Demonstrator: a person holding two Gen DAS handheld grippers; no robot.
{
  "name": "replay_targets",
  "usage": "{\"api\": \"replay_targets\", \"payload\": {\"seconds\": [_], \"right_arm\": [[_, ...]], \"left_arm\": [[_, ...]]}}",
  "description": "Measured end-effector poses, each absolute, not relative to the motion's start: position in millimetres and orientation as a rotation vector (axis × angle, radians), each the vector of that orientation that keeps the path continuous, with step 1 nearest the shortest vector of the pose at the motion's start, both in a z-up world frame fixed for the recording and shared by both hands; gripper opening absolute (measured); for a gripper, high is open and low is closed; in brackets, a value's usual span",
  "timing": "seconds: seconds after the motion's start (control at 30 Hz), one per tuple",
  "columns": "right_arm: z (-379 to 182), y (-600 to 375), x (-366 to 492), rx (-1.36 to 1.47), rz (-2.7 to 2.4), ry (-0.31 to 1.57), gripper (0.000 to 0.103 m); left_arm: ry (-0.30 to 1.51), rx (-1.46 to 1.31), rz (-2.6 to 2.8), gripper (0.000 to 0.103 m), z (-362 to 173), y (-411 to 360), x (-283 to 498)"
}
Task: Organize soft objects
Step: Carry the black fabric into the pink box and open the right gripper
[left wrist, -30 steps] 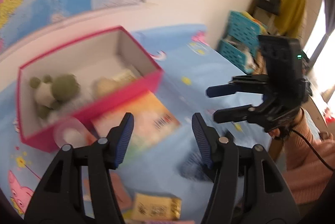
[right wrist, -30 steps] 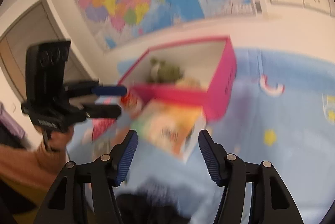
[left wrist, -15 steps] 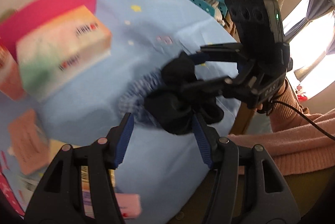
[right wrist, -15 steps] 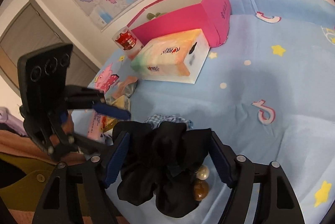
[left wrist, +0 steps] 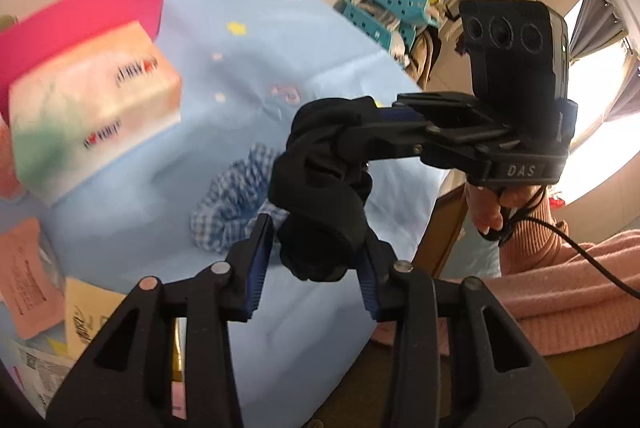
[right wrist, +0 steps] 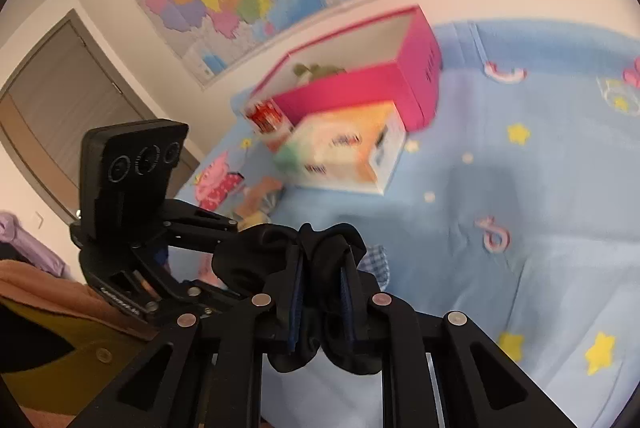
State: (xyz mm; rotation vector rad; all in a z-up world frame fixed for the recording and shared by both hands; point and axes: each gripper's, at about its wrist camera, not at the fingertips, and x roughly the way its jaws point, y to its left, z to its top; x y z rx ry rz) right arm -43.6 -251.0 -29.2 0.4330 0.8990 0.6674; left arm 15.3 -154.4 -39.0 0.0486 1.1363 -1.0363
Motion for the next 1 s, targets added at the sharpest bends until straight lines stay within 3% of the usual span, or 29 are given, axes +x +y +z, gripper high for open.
{"api": "replay_targets", "payload": {"seconds": [0.57, 1.0], "right_arm": [[66, -238, 28, 0.333, 0.719, 0.626, 0.015], [58, -217, 152, 0.328, 0.634, 0.651, 0.015]], "left_arm": [[0.873, -0.003, -0.856, 0.038, 55, -110, 68], [0.941, 0.009, -0.61, 0.038, 52, -114, 181]]}}
